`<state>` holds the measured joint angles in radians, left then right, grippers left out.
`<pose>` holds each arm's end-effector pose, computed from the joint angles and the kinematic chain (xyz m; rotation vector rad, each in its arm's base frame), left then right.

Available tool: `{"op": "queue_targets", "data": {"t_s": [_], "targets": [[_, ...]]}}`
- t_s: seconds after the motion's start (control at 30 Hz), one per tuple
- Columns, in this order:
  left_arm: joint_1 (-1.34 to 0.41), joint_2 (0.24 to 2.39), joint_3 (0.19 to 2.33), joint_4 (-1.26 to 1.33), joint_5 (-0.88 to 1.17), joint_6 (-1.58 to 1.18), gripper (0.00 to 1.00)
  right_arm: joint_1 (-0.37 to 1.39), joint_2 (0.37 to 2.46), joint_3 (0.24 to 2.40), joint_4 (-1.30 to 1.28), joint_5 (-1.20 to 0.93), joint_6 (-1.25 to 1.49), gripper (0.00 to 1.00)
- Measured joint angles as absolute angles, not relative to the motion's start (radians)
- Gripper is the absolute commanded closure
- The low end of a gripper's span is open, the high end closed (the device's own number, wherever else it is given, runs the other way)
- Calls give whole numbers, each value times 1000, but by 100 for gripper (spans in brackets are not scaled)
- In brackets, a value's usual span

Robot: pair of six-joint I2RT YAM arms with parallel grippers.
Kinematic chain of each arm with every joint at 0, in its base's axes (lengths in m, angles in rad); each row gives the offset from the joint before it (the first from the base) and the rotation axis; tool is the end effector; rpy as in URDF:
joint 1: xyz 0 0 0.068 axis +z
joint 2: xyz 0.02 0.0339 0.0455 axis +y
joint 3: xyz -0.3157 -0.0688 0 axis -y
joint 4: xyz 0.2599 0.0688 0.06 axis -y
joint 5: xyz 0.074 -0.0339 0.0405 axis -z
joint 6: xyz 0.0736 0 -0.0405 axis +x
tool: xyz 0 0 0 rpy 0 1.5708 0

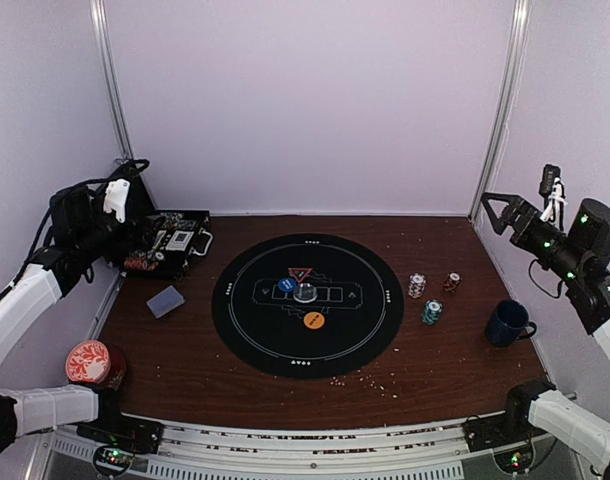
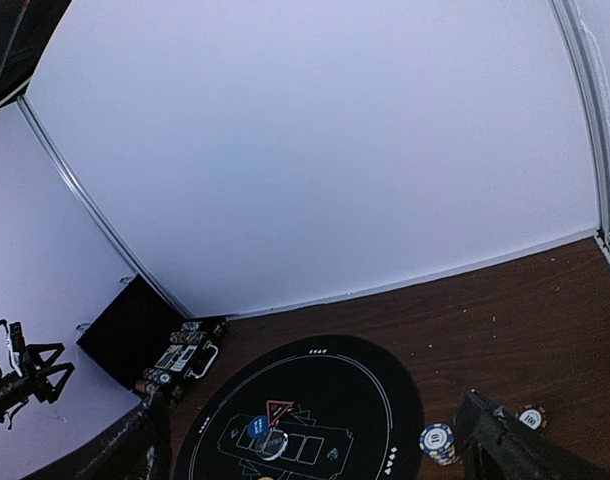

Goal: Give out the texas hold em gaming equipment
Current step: Move the dealer button to the dealer area.

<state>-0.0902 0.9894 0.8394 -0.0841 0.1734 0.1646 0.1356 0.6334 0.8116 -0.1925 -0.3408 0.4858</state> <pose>0.2529 -0.0356 0.3638 0.3509 1.7680 -0.1034 0.1493 0.0452 0.4034 0.0116 1.6356 0.7502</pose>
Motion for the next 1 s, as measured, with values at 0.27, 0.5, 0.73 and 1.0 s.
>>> {"op": "queue_targets", "data": {"t_s": [0.27, 0.5, 0.73, 1.0], "targets": [[-86, 1019, 840, -145, 186, 216, 2, 140, 601, 665, -26, -588, 650, 0], [-85, 1077, 841, -156, 203, 255, 2, 167, 698, 707, -54, -589, 647, 0], [-85, 1127, 847, -202, 244, 283, 2, 279, 804, 751, -167, -382, 546, 0], [-85, 1174, 847, -203, 260, 295, 2, 586, 982, 873, -304, 30, 440, 0]]}}
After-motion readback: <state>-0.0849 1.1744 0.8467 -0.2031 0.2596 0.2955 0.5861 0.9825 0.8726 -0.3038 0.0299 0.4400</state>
